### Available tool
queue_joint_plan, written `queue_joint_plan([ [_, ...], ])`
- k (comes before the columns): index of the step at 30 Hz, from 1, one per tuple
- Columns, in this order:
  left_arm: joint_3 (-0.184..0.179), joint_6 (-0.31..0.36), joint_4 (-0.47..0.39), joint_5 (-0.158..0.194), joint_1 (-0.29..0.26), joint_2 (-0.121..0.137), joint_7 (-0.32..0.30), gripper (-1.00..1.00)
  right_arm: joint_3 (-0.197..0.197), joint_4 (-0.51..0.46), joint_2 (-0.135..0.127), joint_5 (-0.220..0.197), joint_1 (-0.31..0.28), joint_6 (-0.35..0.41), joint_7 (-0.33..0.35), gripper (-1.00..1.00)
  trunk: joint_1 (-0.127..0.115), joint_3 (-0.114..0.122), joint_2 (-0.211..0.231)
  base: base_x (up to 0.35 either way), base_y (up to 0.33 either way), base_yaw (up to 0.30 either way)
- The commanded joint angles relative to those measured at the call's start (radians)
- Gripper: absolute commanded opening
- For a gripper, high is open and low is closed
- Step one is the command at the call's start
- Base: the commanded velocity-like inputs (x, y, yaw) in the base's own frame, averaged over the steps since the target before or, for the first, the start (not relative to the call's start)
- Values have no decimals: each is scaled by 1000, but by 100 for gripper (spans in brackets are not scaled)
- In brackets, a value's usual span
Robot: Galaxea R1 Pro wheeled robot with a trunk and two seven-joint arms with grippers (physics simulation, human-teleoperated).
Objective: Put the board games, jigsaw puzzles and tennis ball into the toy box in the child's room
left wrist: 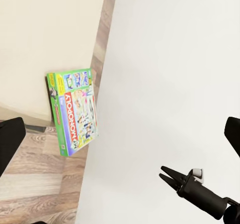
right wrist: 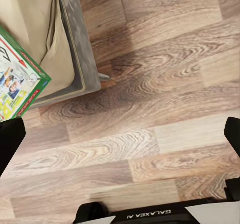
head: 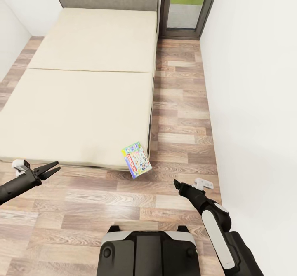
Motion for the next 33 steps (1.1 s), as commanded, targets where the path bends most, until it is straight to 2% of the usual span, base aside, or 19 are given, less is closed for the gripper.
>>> queue_joint_plan([
  [1, 0, 11, 0, -2, 0, 0, -5, 100, 1, -2, -1, -11, 0, 2, -10, 100, 1, 1, -1, 0, 0, 0],
  [33, -2, 9, 0, -2, 0, -7, -3, 100, -2, -1, -8, -11, 0, 4, -10, 100, 1, 54, -1, 0, 0, 0],
])
